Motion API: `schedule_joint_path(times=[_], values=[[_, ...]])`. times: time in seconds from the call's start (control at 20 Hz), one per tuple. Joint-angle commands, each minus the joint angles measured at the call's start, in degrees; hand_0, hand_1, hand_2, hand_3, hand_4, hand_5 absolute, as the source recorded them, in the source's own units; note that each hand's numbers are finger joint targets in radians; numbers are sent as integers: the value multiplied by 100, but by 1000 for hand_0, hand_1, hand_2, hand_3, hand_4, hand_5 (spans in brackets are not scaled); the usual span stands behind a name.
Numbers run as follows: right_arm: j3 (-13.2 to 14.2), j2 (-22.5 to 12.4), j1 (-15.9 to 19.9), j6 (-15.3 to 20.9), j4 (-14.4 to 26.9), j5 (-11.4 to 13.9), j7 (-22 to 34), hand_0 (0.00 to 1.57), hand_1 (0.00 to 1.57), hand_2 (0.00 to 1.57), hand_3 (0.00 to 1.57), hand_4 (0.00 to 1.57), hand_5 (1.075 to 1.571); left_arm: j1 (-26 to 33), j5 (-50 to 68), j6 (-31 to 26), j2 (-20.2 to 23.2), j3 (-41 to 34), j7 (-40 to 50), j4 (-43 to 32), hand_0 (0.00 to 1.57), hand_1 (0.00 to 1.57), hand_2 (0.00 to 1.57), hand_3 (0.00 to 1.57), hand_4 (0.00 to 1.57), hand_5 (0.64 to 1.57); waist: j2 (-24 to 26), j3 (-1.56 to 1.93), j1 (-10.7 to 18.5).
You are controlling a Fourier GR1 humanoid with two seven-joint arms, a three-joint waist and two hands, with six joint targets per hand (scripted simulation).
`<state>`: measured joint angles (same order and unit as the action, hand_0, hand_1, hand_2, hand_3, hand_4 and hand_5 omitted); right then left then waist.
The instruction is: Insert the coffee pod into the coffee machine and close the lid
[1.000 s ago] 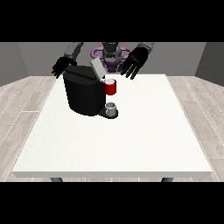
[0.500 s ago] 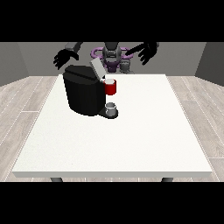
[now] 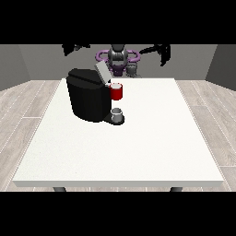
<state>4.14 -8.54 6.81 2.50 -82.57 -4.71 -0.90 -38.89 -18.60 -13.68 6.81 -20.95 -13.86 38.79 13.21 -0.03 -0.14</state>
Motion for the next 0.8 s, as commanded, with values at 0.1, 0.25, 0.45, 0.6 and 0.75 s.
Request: schedule_joint_path(times=[0.1,0.25,0.45,0.6,0.75], values=[[119,-324,161,-509,-94,-244,70,0,0,0,0,0,1571,557,327,-71,-485,109,10,467,0,0,0,0,0,1571,107,4,423],[-307,-45,683,-216,-309,81,410,0,0,0,0,0,1571,415,639,-278,-199,-111,71,589,0,0,0,0,0,1571,-201,2,430],[-327,-198,501,-410,-65,210,314,0,0,0,0,239,1571,884,902,-533,-548,43,374,934,0,0,0,0,27,1571,-16,5,815],[-439,-149,589,-565,-390,194,331,0,0,0,0,161,1571,1396,924,-288,-410,194,-52,1396,0,0,0,0,0,1571,-275,3,477],[-122,-197,1142,-309,325,274,368,0,0,0,0,123,1571,1401,1134,-618,-584,523,423,1823,0,0,0,0,222,1571,-321,5,1115]])
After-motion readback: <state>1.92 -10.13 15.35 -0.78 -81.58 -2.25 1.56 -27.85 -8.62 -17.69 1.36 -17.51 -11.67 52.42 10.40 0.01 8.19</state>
